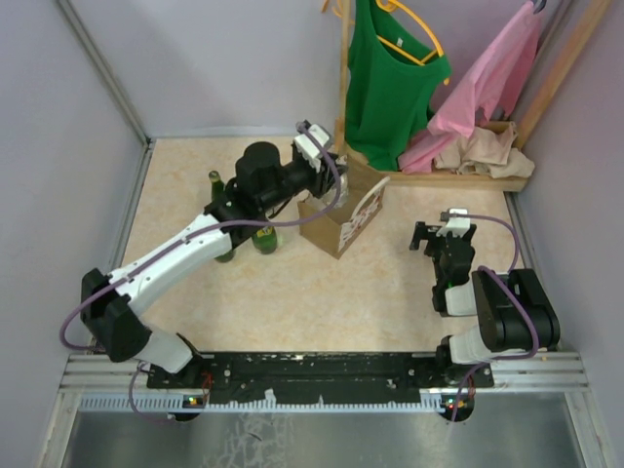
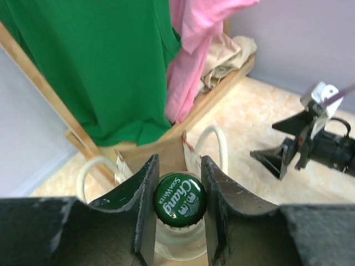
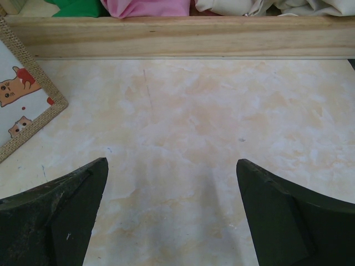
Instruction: Take the beverage out of the canvas bag
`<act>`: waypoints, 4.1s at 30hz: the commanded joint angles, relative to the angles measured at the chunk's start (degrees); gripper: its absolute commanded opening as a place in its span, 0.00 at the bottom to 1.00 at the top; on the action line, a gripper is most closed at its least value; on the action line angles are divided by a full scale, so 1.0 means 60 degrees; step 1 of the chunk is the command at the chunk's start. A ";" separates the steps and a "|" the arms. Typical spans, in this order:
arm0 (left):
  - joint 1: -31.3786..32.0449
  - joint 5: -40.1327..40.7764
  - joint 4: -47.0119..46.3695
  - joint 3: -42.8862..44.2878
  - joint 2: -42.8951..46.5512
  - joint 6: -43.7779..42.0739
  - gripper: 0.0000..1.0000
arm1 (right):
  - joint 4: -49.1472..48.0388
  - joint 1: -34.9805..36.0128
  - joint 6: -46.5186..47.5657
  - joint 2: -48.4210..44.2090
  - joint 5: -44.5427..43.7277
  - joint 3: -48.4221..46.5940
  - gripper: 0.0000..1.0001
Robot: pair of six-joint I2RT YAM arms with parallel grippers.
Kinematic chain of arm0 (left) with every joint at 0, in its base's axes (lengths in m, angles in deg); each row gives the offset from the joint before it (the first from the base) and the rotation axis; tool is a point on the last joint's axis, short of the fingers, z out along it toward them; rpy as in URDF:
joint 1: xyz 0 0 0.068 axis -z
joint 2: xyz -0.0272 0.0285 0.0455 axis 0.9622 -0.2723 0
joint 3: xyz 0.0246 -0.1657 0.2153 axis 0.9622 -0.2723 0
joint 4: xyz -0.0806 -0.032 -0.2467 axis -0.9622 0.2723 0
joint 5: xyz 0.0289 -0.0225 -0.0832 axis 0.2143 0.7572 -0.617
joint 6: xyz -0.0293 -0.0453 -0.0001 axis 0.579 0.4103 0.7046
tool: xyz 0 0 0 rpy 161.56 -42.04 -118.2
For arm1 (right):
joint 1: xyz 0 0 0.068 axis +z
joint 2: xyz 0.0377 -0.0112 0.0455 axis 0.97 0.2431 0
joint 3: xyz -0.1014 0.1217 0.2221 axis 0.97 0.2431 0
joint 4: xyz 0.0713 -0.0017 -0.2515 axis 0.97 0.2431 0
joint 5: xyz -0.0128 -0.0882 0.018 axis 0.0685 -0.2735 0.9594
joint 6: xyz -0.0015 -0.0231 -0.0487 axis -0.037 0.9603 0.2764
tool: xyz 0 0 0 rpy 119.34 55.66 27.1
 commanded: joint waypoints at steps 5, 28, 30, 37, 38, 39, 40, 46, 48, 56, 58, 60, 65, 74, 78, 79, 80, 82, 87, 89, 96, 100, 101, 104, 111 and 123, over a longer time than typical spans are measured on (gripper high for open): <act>0.0959 0.2134 -0.0506 -0.1628 0.2421 -0.0750 0.00 | -0.0445 -0.0011 0.0178 -0.0060 -0.0015 -0.0268 0.99; 0.1100 0.2216 -0.3543 -0.3339 0.0607 0.0019 0.00 | -0.0459 -0.0013 0.0177 -0.0060 -0.0024 -0.0267 0.99; 0.1100 0.1881 -0.3759 -0.3205 0.0342 0.0086 0.00 | -0.0459 -0.0011 0.0179 -0.0060 -0.0018 -0.0262 0.99; 0.1112 0.0618 -0.4178 -0.2523 -0.0405 0.0530 0.00 | -0.0459 -0.0020 0.0177 -0.0060 -0.0016 -0.0269 0.99; 0.1105 0.0562 -0.4192 -0.2456 -0.0452 0.0551 0.00 | -0.0459 -0.0011 0.0184 -0.0060 -0.0010 -0.0270 0.99; 0.1106 0.0584 -0.4174 -0.2384 -0.0478 0.0557 0.00 | -0.0459 -0.0013 0.0180 -0.0060 -0.0008 -0.0270 0.99; 0.1100 0.0671 -0.4091 -0.2349 -0.0474 0.0541 0.00 | -0.0459 -0.0011 0.0177 -0.0060 -0.0009 -0.0268 0.99; 0.1115 0.0860 -0.3553 -0.2792 0.0373 0.0468 0.00 | -0.0459 -0.0011 0.0178 -0.0060 -0.0013 -0.0270 0.99; 0.1116 0.0941 -0.3375 -0.3190 0.0854 0.0465 0.00 | -0.0459 -0.0011 0.0184 -0.0060 -0.0015 -0.0270 0.99; 0.1117 0.2245 -0.3093 -0.4757 0.2404 0.0419 0.00 | -0.0459 -0.0009 0.0177 -0.0061 -0.0019 -0.0267 0.99; 0.1114 0.2814 -0.3082 -0.5036 0.2539 0.0420 0.00 | -0.0452 -0.0021 0.0177 -0.0060 -0.0026 -0.0259 0.99; 0.1109 0.3300 -0.3081 -0.5339 0.2659 0.0525 0.00 | -0.0457 -0.0021 0.0177 -0.0060 -0.0023 -0.0258 0.99; 0.1094 0.4288 -0.3081 -0.6145 0.3136 0.0643 0.00 | -0.0459 -0.0007 0.0179 -0.0061 -0.0023 -0.0263 0.99; 0.0151 0.4693 -0.2723 -0.7253 0.4405 0.1160 0.00 | -0.0472 -0.0009 0.0181 -0.0060 -0.0030 -0.0255 0.99; -0.0837 0.4265 -0.2274 -0.7636 0.4960 0.1750 0.00 | -0.0460 -0.0004 0.0177 -0.0060 -0.0035 -0.0256 0.99; -0.1076 0.4062 -0.2205 -0.7713 0.5090 0.1877 0.00 | -0.0459 -0.0010 0.0182 -0.0060 -0.0035 -0.0256 0.99; -0.1286 0.3950 -0.2147 -0.7787 0.5199 0.1960 0.00 | -0.0459 -0.0024 0.0179 -0.0060 -0.0029 -0.0259 0.99; -0.1465 0.3886 -0.2061 -0.7896 0.5413 0.2056 0.00 | -0.0461 -0.0023 0.0178 -0.0062 -0.0030 -0.0256 0.99; -0.1482 0.3453 -0.1788 -0.7943 0.5593 0.2271 0.00 | -0.0459 -0.0013 0.0177 -0.0060 -0.0022 -0.0256 0.99; -0.1490 0.3054 -0.1704 -0.7976 0.5611 0.2432 0.00 | -0.0459 -0.0015 0.0177 -0.0060 -0.0020 -0.0257 0.99; -0.1479 0.1633 -0.1576 -0.8145 0.5591 0.3109 0.00 | -0.0459 -0.0022 0.0180 -0.0073 -0.0009 -0.0261 0.99; -0.1464 0.1648 -0.1574 -0.8254 0.5380 0.3249 0.00 | -0.0459 -0.0019 0.0177 -0.0068 -0.0011 -0.0263 0.99; -0.1464 0.1656 -0.1572 -0.8243 0.5323 0.3250 0.00 | -0.0456 -0.0016 0.0177 -0.0061 -0.0011 -0.0258 0.99; -0.1464 0.1615 -0.1484 -0.8170 0.5060 0.3238 0.03 | -0.0459 -0.0011 0.0177 -0.0060 -0.0018 -0.0268 0.99; -0.1380 0.1822 -0.1548 -0.8258 0.4596 0.2953 0.04 | -0.0459 -0.0014 0.0177 -0.0060 -0.0015 -0.0262 0.99; -0.1200 0.1699 -0.2721 -0.8219 0.3780 0.1955 0.05 | -0.0452 -0.0012 0.0184 -0.0060 -0.0031 -0.0258 0.99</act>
